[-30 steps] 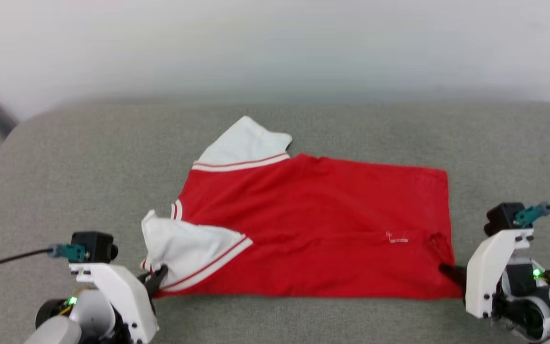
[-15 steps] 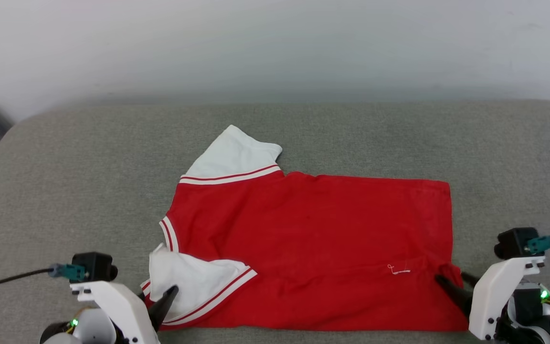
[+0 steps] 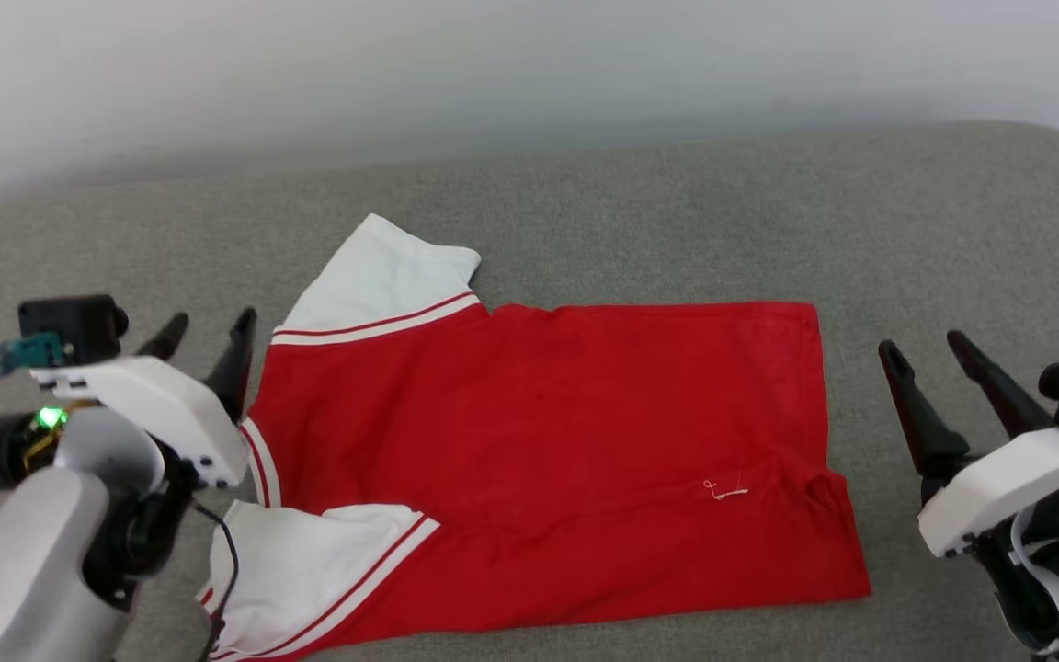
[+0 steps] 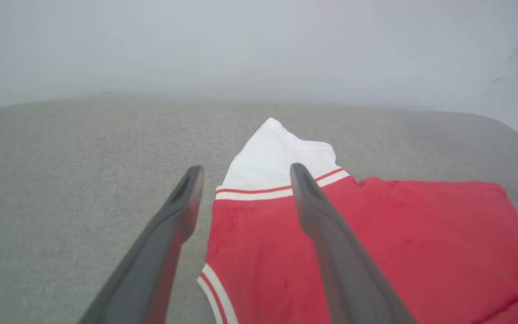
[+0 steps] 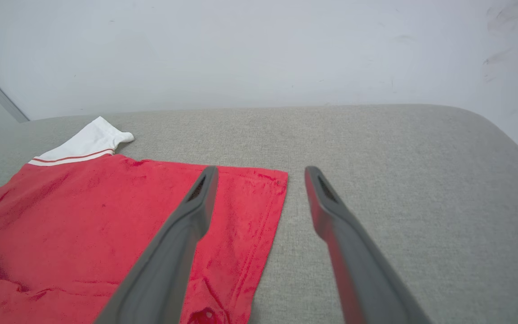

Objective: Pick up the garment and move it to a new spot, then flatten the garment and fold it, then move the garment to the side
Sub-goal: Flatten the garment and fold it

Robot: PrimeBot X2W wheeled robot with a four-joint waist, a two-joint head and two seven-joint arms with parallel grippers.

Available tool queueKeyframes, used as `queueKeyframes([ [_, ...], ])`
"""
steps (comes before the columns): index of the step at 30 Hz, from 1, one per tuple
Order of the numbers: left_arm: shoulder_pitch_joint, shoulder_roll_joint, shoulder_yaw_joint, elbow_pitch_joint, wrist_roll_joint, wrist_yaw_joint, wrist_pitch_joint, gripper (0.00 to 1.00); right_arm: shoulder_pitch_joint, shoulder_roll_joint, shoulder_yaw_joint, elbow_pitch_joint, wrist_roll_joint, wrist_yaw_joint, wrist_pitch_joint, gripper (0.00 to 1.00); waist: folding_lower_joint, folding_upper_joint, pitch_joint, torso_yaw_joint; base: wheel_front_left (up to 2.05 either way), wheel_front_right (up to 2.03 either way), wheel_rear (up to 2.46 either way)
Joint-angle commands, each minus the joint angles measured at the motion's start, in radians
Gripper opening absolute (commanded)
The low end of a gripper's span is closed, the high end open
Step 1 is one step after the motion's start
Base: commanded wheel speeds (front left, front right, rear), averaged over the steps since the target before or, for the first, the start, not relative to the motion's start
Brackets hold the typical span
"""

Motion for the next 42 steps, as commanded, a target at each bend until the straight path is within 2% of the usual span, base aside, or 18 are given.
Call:
queueKeyframes([
  [1, -0.037, 0.006, 0.008, 0.009, 0.011, 0.003, -0.002, 1.0, -0.019, 0.012, -0.001, -0.019, -0.005, 0.0, -0.015, 1.0, 0.0, 0.0, 0.054, -0.035, 0.0, 0.0, 0.0],
  [5, -0.16, 0.016, 0.015, 0.043, 0.03, -0.012, 0.018, 1.0, -0.058, 0.037, 0.006, -0.088, -0.032, 0.0, -0.059, 1.0, 0.0, 0.0, 0.141, -0.077, 0.0, 0.0, 0.0],
  [10, -0.324, 0.039, 0.02, 0.112, 0.04, -0.051, 0.073, 1.0, -0.101, 0.067, 0.018, -0.156, -0.043, 0.0, -0.095, 1.0, 0.0, 0.0, 0.237, -0.126, 0.0, 0.0, 0.0],
  [15, -0.463, 0.058, 0.009, 0.199, 0.008, -0.099, 0.199, 1.0, -0.119, 0.091, 0.017, -0.181, -0.049, 0.0, -0.106, 1.0, 0.0, 0.0, 0.297, -0.168, 0.0, 0.0, 0.0],
  [19, -0.551, 0.078, -0.025, 0.259, -0.014, -0.132, 0.358, 1.0, -0.132, 0.105, 0.027, -0.182, -0.041, 0.0, -0.109, 1.0, 0.0, 0.0, 0.331, -0.2, 0.0, 0.0, 0.0],
  [24, -0.604, 0.119, -0.076, 0.325, -0.026, -0.136, 0.568, 1.0, -0.128, 0.116, 0.047, -0.166, -0.025, 0.0, -0.106, 1.0, 0.0, 0.0, 0.36, -0.236, 0.0, 0.0, 0.0],
  [29, -0.605, 0.148, -0.096, 0.359, -0.039, -0.118, 0.672, 1.0, -0.131, 0.12, 0.077, -0.153, 0.002, 0.0, -0.109, 1.0, 0.0, 0.0, 0.394, -0.265, 0.0, 0.0, 0.0],
  [33, -0.567, 0.138, -0.111, 0.38, -0.066, -0.106, 0.737, 1.0, -0.132, 0.116, 0.081, -0.142, 0.022, 0.0, -0.107, 1.0, 0.0, 0.0, 0.414, -0.277, 0.0, 0.0, 0.0],
  [35, -0.546, 0.128, -0.12, 0.386, -0.077, -0.101, 0.759, 0.39, -0.137, 0.111, 0.084, -0.137, 0.029, 0.0, -0.103, 1.0, 0.0, 0.0, 0.419, -0.279, 0.0, 0.0, 0.0],
  [36, -0.537, 0.122, -0.119, 0.388, -0.082, -0.1, 0.761, 0.14, -0.141, 0.108, 0.084, -0.137, 0.035, 0.0, -0.101, 1.0, 0.0, 0.0, 0.421, -0.28, 0.0, 0.0, 0.0],
  [37, -0.53, 0.116, -0.118, 0.39, -0.088, -0.098, 0.761, 0.0, -0.143, 0.106, 0.086, -0.136, 0.042, 0.0, -0.095, 1.0, 0.0, 0.0, 0.423, -0.281, 0.0, 0.0, 0.0],
  [42, -0.517, 0.095, -0.123, 0.394, -0.104, -0.098, 0.767, 0.0, -0.167, 0.086, 0.105, -0.135, 0.082, 0.0, -0.058, 1.0, 0.0, 0.0, 0.429, -0.274, 0.0, 0.0, 0.0],
])
